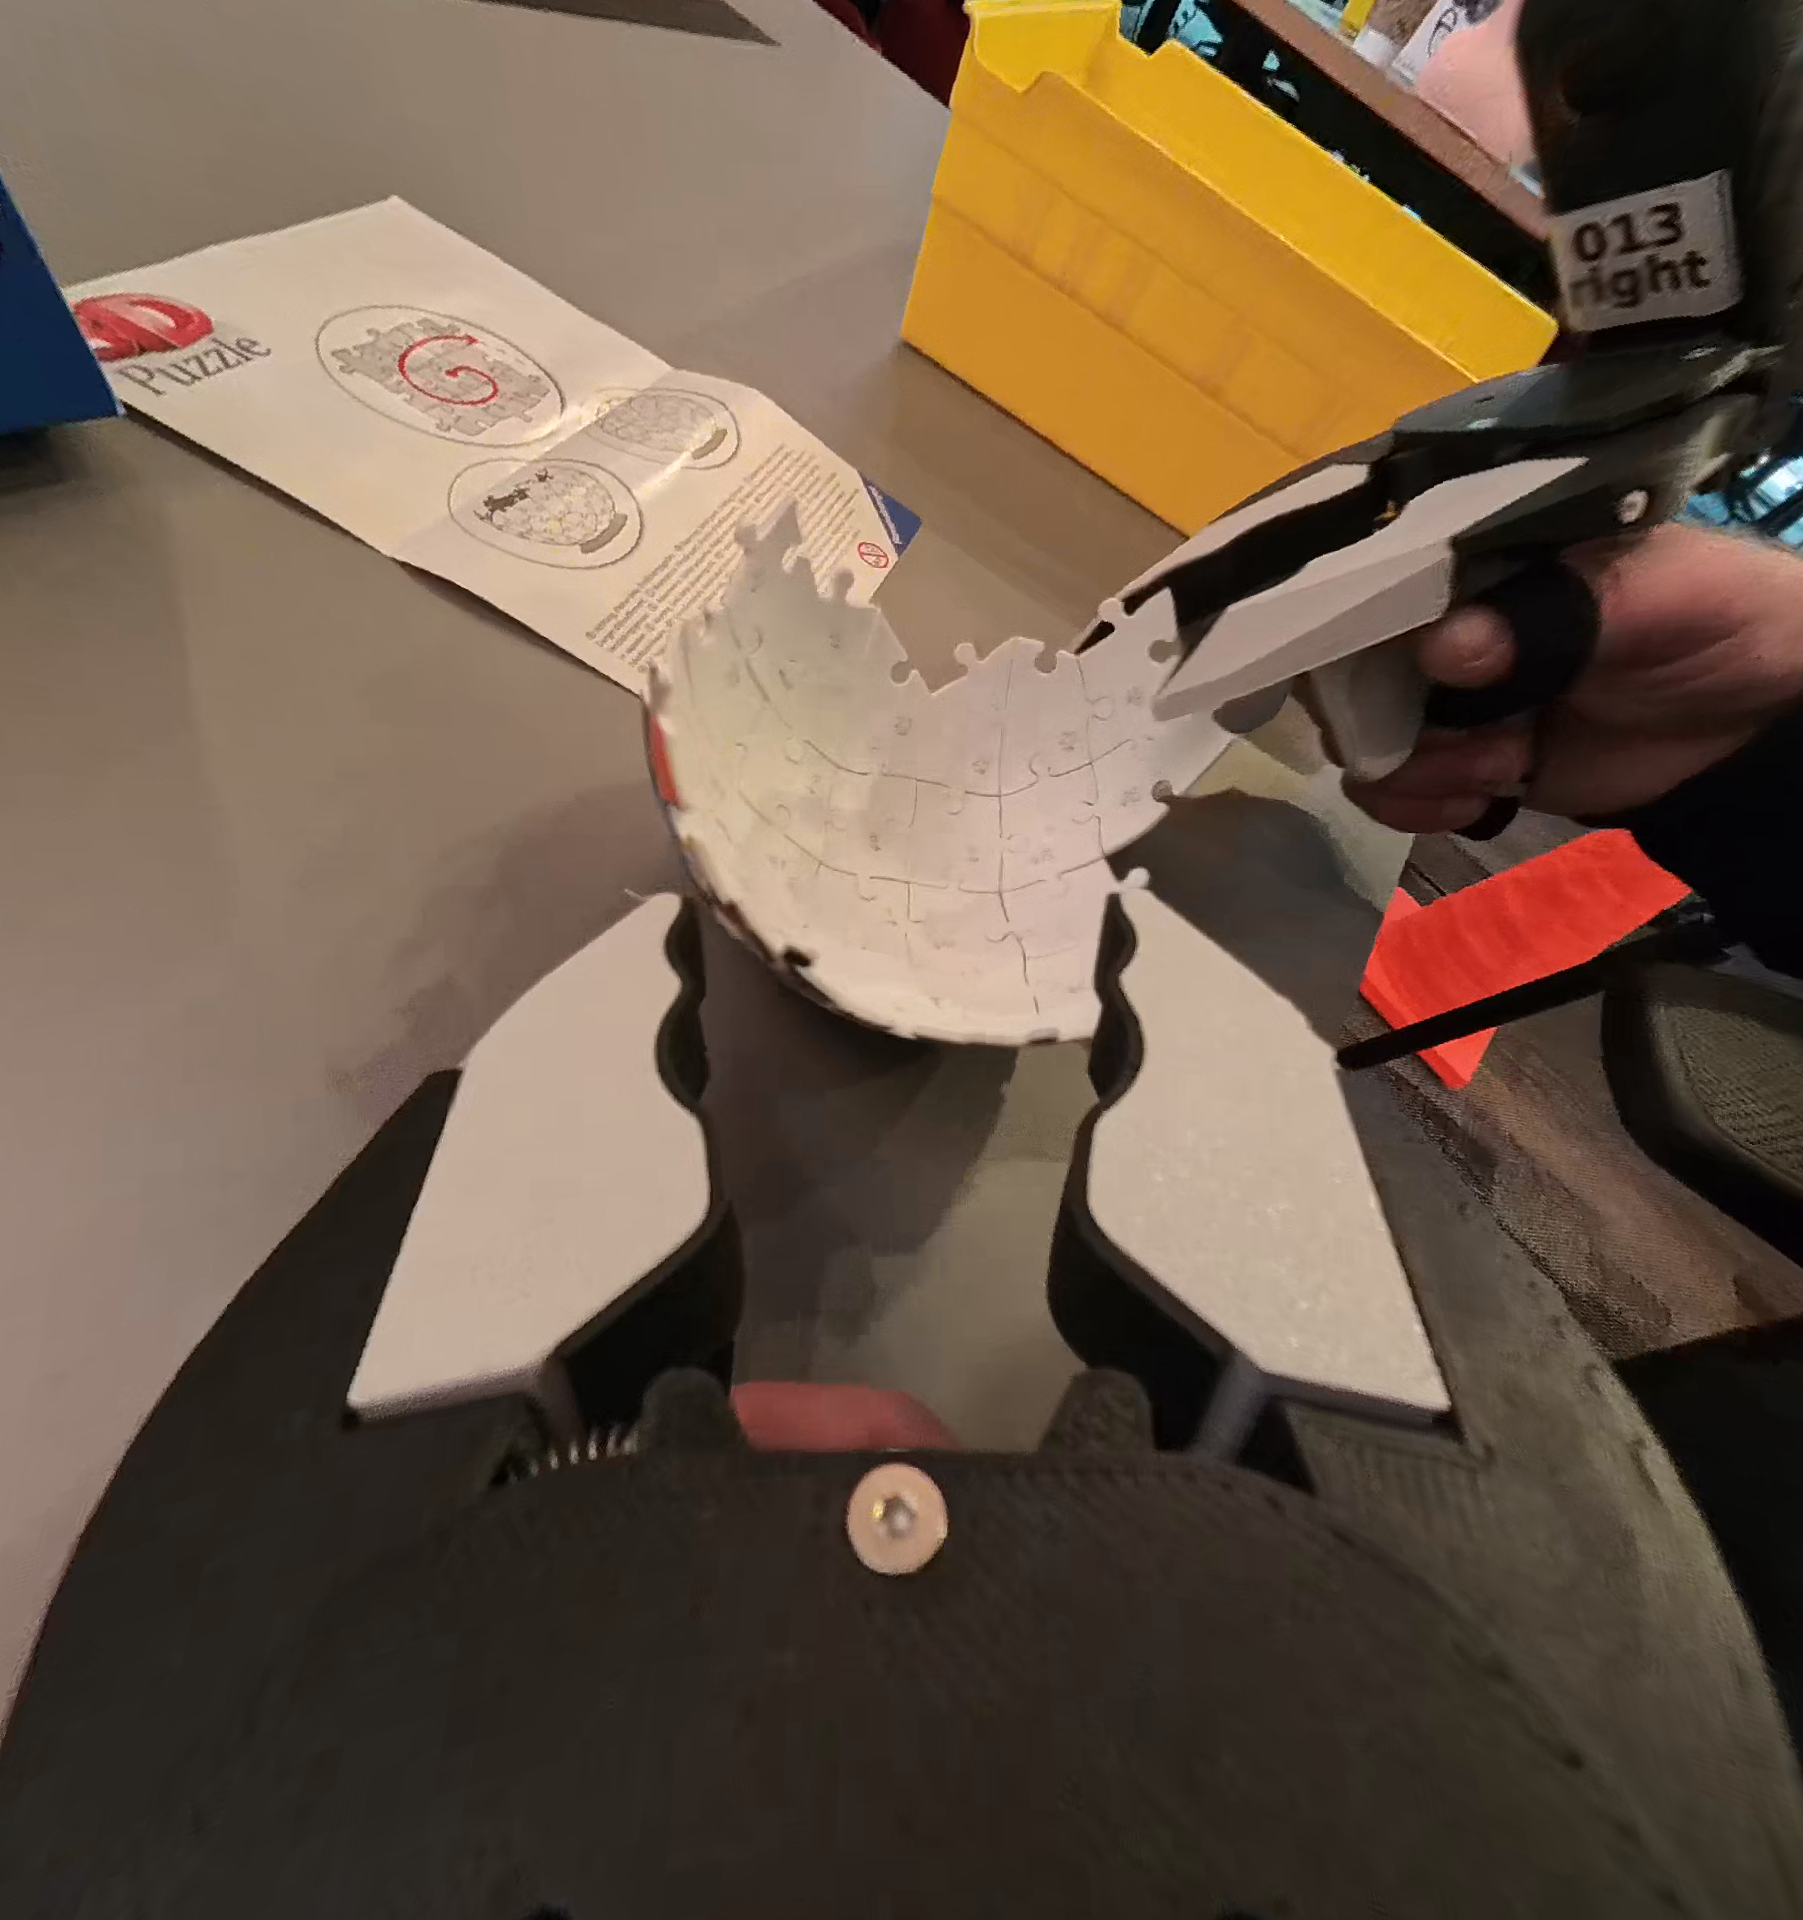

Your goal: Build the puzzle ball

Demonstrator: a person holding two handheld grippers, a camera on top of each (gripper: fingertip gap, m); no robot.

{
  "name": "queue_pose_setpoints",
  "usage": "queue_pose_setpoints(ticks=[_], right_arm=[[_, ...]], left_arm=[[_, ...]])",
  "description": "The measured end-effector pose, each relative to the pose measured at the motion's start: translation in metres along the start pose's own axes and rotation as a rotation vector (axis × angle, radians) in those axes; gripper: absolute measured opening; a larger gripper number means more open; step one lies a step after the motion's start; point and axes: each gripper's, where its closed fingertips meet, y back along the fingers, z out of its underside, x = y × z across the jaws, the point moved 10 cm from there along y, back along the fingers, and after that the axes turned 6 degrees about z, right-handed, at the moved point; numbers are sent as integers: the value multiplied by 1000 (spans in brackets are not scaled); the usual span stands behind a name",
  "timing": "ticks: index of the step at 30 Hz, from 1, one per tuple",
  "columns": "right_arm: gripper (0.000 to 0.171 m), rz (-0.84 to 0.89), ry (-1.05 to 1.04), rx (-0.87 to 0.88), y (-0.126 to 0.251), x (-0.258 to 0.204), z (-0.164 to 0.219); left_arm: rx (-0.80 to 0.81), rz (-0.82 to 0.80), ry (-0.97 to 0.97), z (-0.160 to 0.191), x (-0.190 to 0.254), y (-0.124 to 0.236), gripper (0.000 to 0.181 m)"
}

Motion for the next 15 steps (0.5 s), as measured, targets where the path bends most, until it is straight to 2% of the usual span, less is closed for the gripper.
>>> queue_pose_setpoints(ticks=[3,12,15], right_arm=[[44,3,9,22,6,-5,-2],[43,29,6,93,29,-16,1],[43,46,-2,79,36,-16,10]], left_arm=[[-35,-40,30,-1,-5,-4,61],[-97,-107,101,-2,-12,-8,22],[-98,-128,128,-2,-15,-9,16]])
